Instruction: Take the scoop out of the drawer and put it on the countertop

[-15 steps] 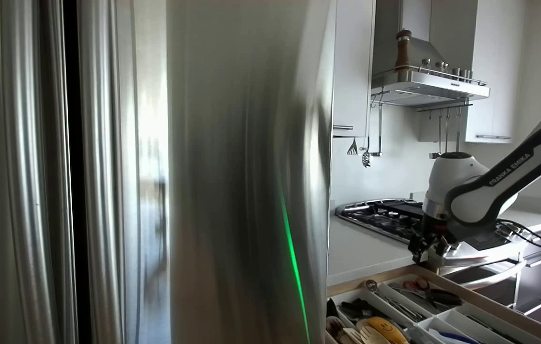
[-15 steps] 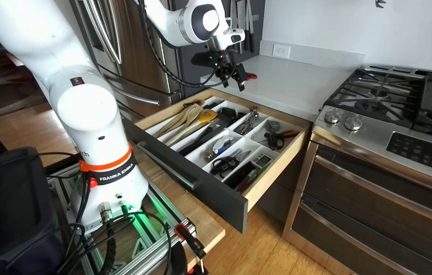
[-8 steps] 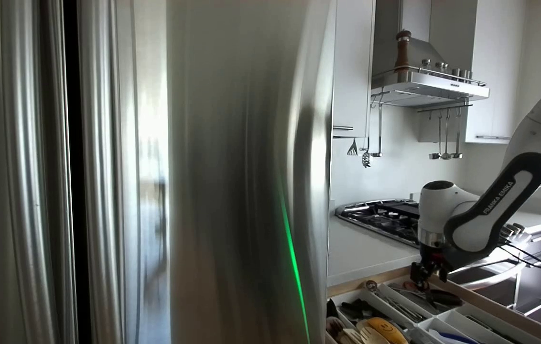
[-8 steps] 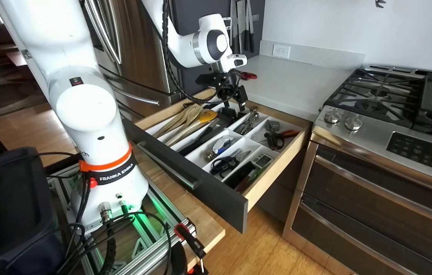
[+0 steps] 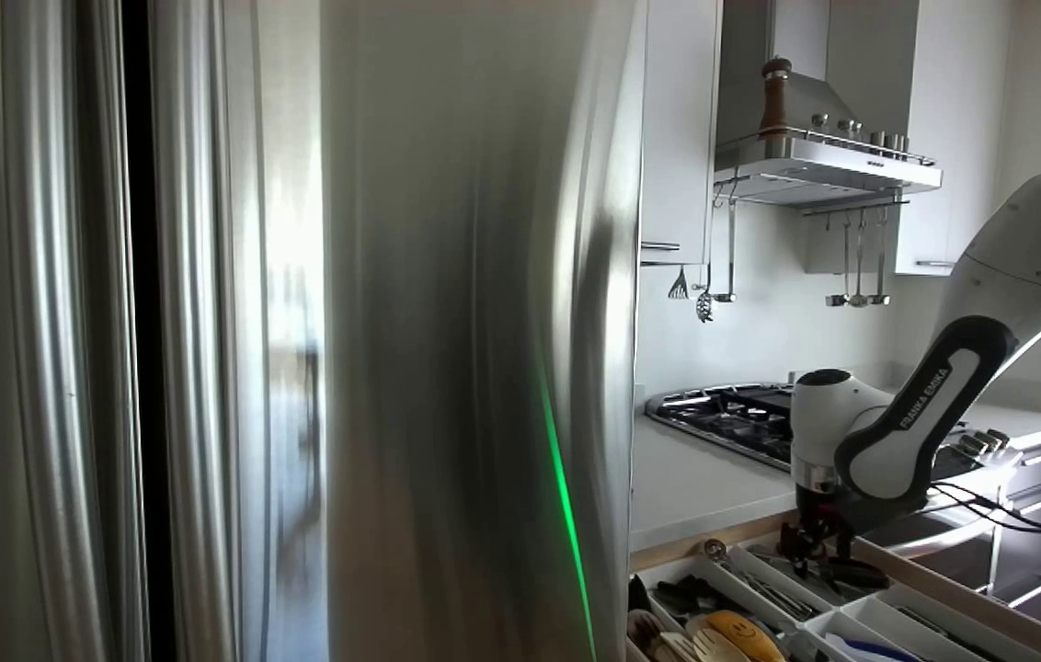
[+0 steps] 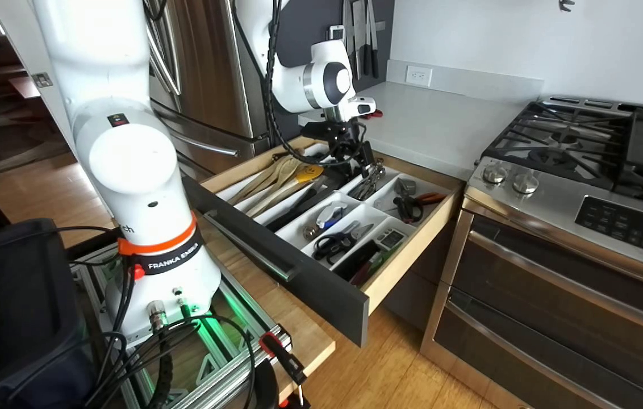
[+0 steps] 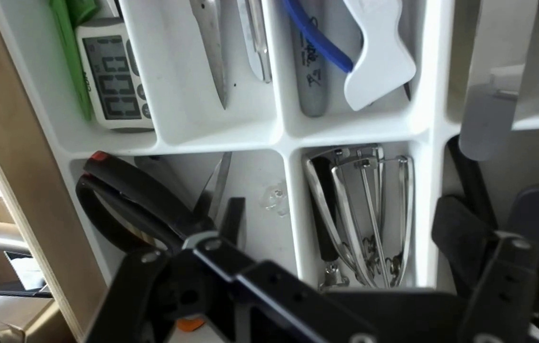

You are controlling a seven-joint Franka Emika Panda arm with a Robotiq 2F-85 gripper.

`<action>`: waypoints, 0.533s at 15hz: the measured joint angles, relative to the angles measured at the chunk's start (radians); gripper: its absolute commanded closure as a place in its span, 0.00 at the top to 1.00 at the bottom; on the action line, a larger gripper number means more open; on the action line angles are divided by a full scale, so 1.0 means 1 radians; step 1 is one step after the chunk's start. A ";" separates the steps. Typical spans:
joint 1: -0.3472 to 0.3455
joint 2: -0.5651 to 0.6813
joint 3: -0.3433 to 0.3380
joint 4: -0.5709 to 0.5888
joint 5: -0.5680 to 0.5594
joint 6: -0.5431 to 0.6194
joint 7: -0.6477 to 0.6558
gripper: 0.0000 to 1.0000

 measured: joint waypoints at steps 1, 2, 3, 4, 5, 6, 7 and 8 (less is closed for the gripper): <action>0.001 0.000 -0.001 0.001 0.000 0.000 0.000 1.00; 0.012 0.000 -0.012 0.002 0.000 0.000 -0.001 1.00; 0.027 0.000 -0.025 0.002 0.009 0.000 -0.009 1.00; 0.037 0.000 -0.032 0.002 0.031 0.000 -0.026 1.00; 0.046 0.003 -0.035 0.004 0.062 0.000 -0.050 1.00; 0.054 0.009 -0.035 0.009 0.099 0.000 -0.077 1.00; 0.065 0.021 -0.036 0.019 0.120 0.001 -0.086 1.00; 0.076 0.038 -0.039 0.034 0.133 0.001 -0.086 0.84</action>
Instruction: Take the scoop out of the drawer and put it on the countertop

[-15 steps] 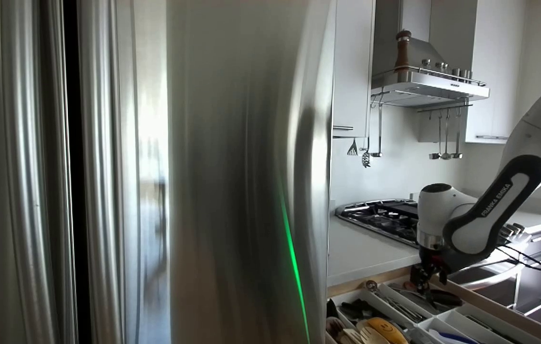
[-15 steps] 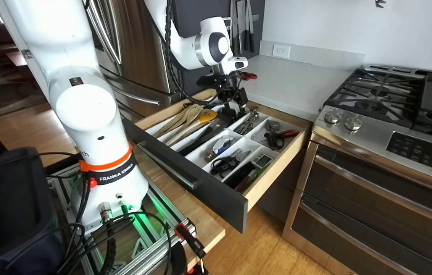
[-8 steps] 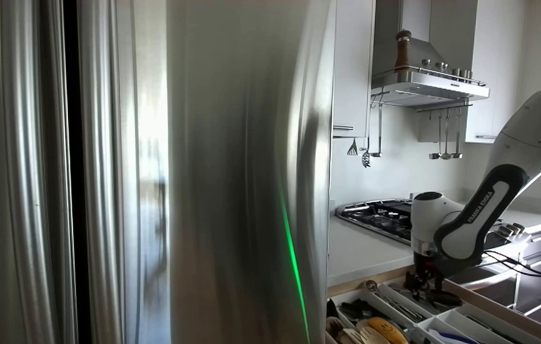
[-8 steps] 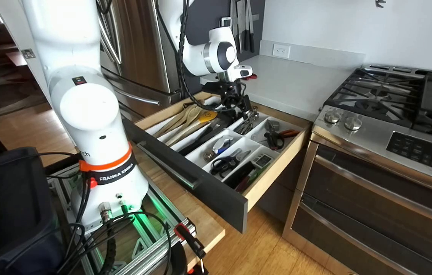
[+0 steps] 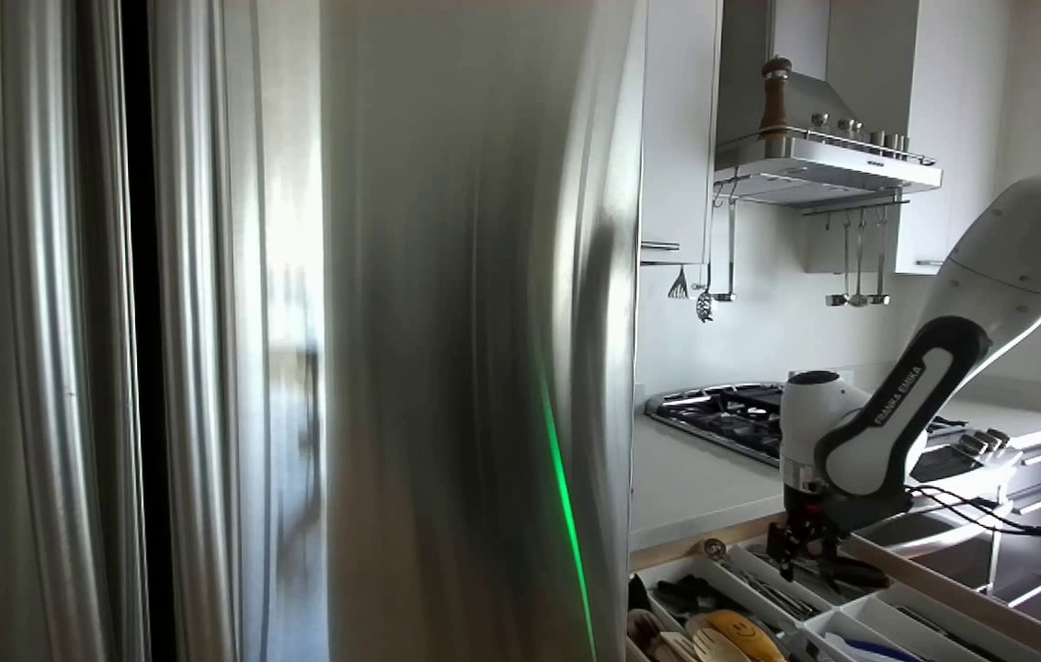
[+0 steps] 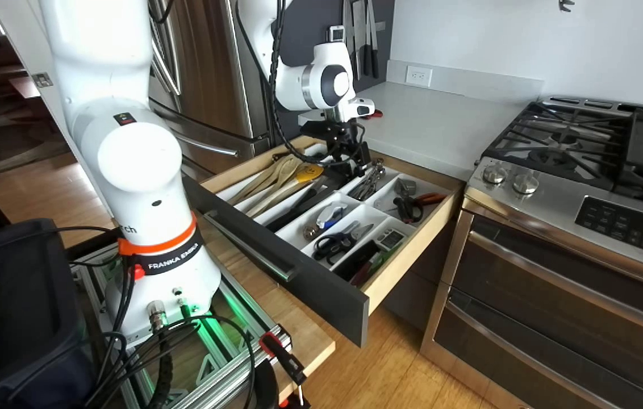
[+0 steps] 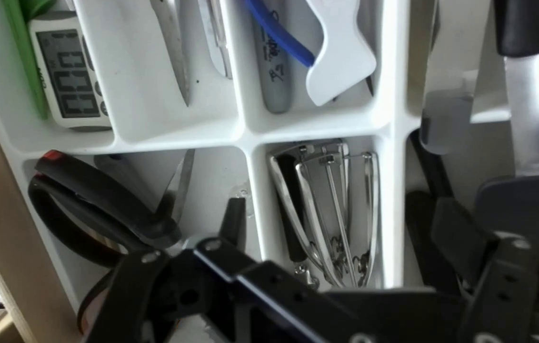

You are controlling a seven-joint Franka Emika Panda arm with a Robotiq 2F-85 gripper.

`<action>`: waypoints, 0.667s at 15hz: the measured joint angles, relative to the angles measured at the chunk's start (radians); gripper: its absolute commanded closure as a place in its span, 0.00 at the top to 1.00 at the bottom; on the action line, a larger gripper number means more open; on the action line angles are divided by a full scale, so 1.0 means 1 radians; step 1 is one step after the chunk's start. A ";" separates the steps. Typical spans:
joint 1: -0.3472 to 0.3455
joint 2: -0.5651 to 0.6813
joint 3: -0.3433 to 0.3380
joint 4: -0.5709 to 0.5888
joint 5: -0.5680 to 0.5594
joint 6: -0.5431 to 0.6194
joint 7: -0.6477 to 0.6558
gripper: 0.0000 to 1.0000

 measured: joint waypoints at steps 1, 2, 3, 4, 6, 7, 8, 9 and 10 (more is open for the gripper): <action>0.013 0.021 -0.006 0.017 0.004 0.007 0.003 0.74; 0.024 0.043 -0.015 0.035 0.004 0.020 0.003 0.66; 0.036 0.066 -0.025 0.054 0.004 0.032 0.003 0.58; 0.046 0.090 -0.036 0.072 0.005 0.046 0.003 0.49; 0.065 0.134 -0.056 0.106 0.010 0.067 0.003 0.35; 0.076 0.155 -0.068 0.121 0.010 0.076 0.003 0.26; 0.087 0.174 -0.080 0.135 0.013 0.083 0.003 0.24; 0.096 0.193 -0.087 0.147 0.020 0.090 0.003 0.20; 0.102 0.211 -0.091 0.159 0.032 0.095 0.001 0.20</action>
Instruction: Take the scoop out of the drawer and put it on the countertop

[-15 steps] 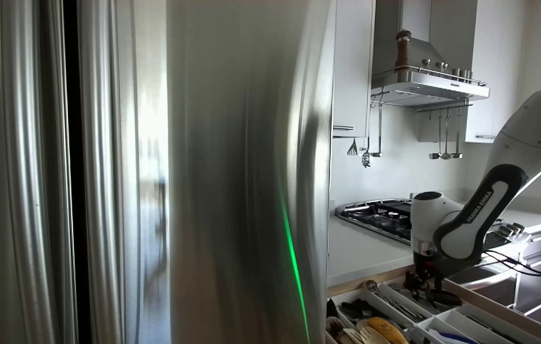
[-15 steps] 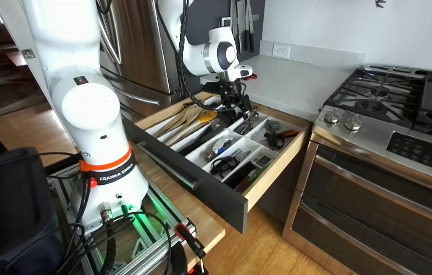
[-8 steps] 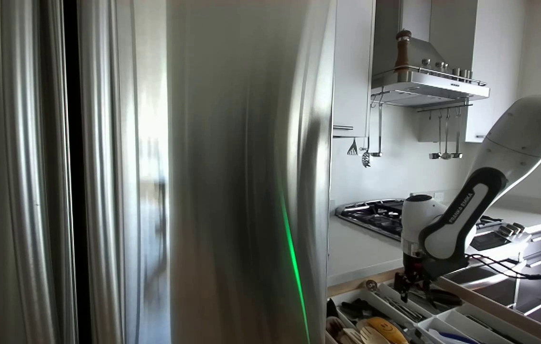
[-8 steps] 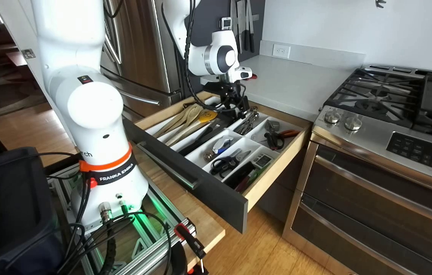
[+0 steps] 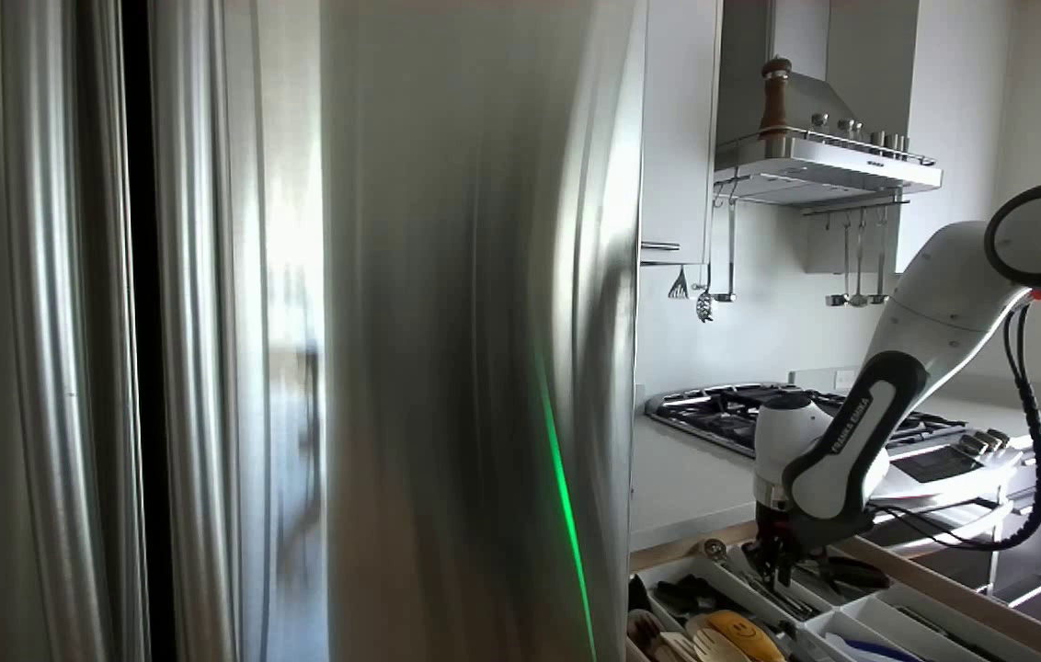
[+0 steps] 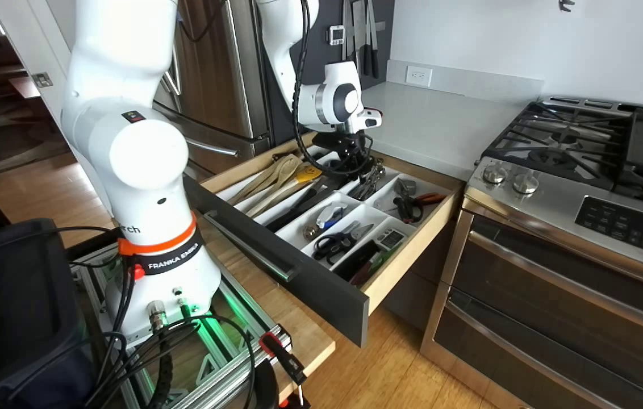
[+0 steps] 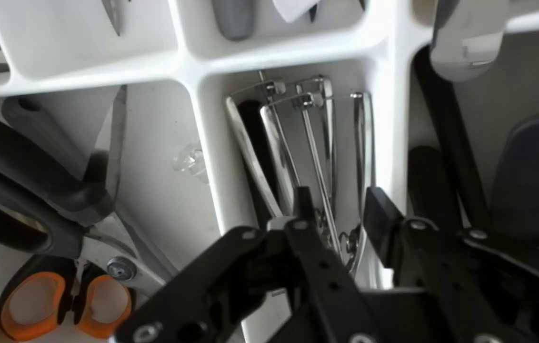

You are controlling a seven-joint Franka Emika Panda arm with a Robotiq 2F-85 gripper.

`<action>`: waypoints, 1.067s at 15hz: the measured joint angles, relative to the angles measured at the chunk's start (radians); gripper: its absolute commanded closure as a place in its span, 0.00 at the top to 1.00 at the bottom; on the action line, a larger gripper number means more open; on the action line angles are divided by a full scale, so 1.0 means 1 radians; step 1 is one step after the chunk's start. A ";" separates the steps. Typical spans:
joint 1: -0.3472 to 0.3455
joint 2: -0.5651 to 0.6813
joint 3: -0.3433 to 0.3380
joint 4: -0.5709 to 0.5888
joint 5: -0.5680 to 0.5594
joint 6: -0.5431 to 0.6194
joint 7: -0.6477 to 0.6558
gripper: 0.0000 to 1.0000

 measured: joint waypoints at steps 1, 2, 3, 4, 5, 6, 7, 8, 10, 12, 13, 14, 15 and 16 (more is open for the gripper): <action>0.007 0.017 -0.003 0.010 0.011 0.004 -0.001 0.16; 0.014 0.031 -0.006 0.020 0.020 0.007 -0.001 0.22; 0.021 0.045 -0.011 0.029 0.028 0.009 -0.001 0.24; 0.029 0.056 -0.015 0.037 0.035 0.011 -0.001 0.28; 0.036 0.066 -0.020 0.045 0.041 0.013 -0.001 0.32; 0.042 0.075 -0.026 0.053 0.045 0.014 -0.001 0.29; 0.048 0.082 -0.034 0.059 0.047 0.014 -0.001 0.29; 0.053 0.086 -0.040 0.064 0.049 0.014 -0.002 0.26; 0.063 0.090 -0.049 0.071 0.050 0.014 -0.002 0.21; 0.070 0.094 -0.056 0.078 0.050 0.014 -0.003 0.17; 0.072 0.095 -0.060 0.081 0.050 0.014 -0.005 0.19; 0.074 0.096 -0.062 0.083 0.050 0.014 -0.007 0.15; 0.074 0.097 -0.065 0.084 0.050 0.014 -0.011 0.17; 0.075 0.099 -0.067 0.084 0.050 0.014 -0.014 0.16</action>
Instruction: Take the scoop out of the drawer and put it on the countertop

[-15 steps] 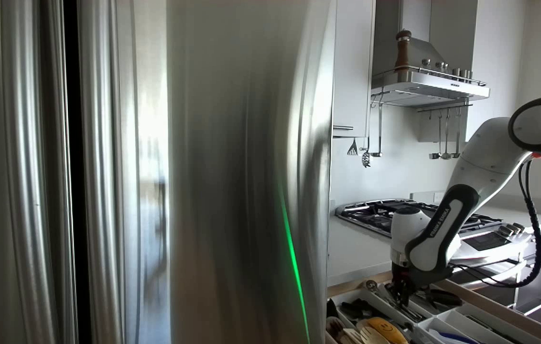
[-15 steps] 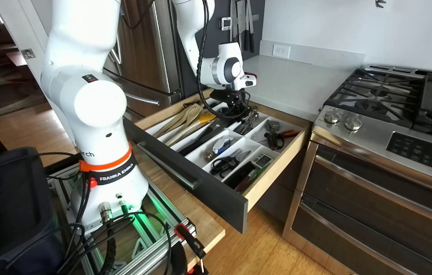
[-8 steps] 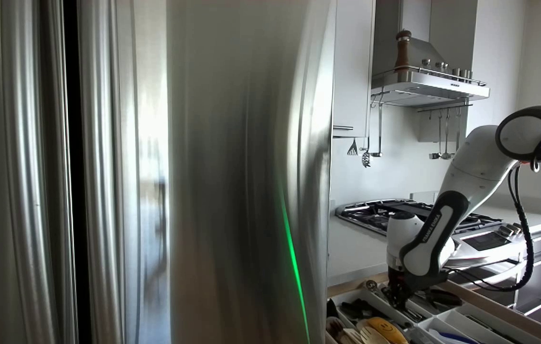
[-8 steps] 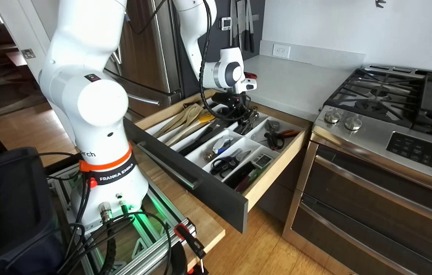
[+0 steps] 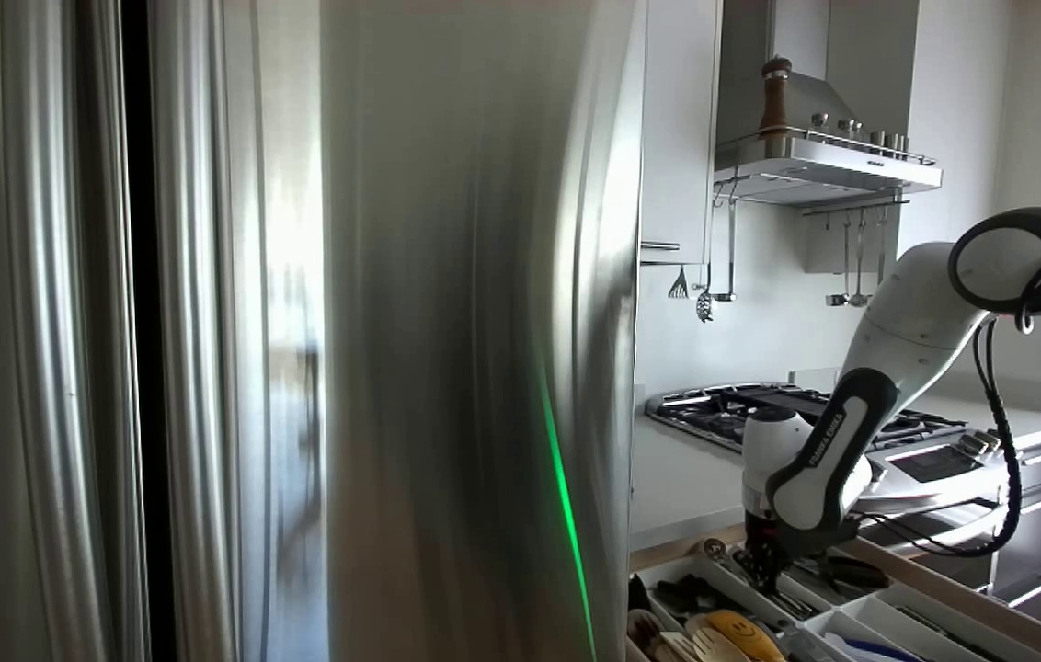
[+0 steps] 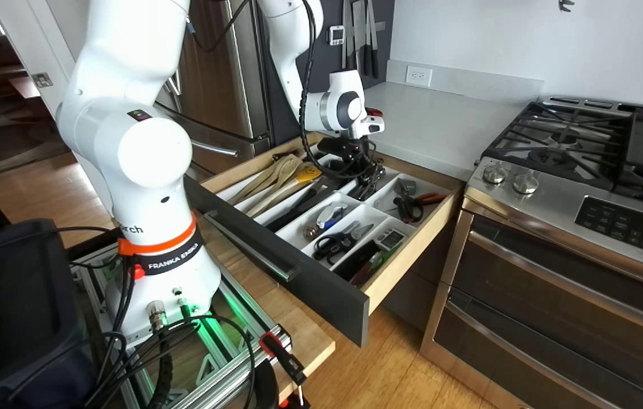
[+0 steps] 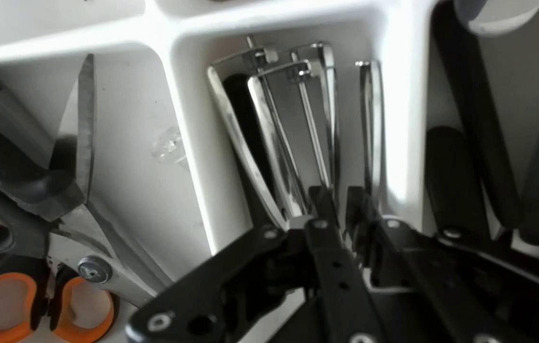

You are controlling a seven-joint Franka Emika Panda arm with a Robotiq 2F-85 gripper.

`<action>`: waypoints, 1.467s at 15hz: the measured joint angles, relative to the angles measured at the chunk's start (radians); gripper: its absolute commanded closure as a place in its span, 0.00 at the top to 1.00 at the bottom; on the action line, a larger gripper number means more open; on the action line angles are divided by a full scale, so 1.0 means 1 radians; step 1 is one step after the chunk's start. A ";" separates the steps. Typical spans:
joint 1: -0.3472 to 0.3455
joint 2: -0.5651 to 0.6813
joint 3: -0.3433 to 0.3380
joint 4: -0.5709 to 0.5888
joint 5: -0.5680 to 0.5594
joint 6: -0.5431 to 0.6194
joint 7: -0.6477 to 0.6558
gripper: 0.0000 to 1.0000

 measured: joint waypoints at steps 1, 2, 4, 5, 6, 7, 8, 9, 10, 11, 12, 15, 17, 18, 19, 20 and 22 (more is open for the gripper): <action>0.001 0.002 -0.001 0.001 0.000 0.000 -0.002 0.18; 0.001 0.003 -0.002 0.001 0.000 0.000 -0.005 0.17; 0.001 0.005 -0.002 0.002 0.000 0.000 -0.012 0.16; 0.001 0.007 -0.002 0.003 0.002 0.000 -0.019 0.14; 0.001 0.009 -0.002 0.004 0.004 0.000 -0.025 0.08; 0.001 0.012 -0.002 0.005 0.006 0.000 -0.029 0.06; 0.001 0.016 -0.003 0.007 0.007 0.000 -0.034 0.00; 0.001 0.019 -0.006 0.010 0.007 0.000 -0.045 0.02; 0.001 0.019 -0.007 0.011 0.007 0.000 -0.059 0.01; 0.001 0.019 -0.007 0.012 0.007 0.000 -0.069 0.02; 0.002 0.019 -0.007 0.013 0.007 0.000 -0.077 0.02; 0.002 0.020 -0.008 0.017 0.009 0.000 -0.086 0.02; -0.001 0.018 -0.008 0.023 0.021 -0.002 -0.091 0.02; -0.001 0.017 -0.009 0.028 0.026 -0.005 -0.092 0.02; -0.001 0.015 -0.011 0.035 0.029 -0.013 -0.092 0.02; -0.001 0.013 -0.012 0.045 0.032 -0.027 -0.092 0.02; -0.001 0.008 -0.013 0.066 0.034 -0.062 -0.092 0.02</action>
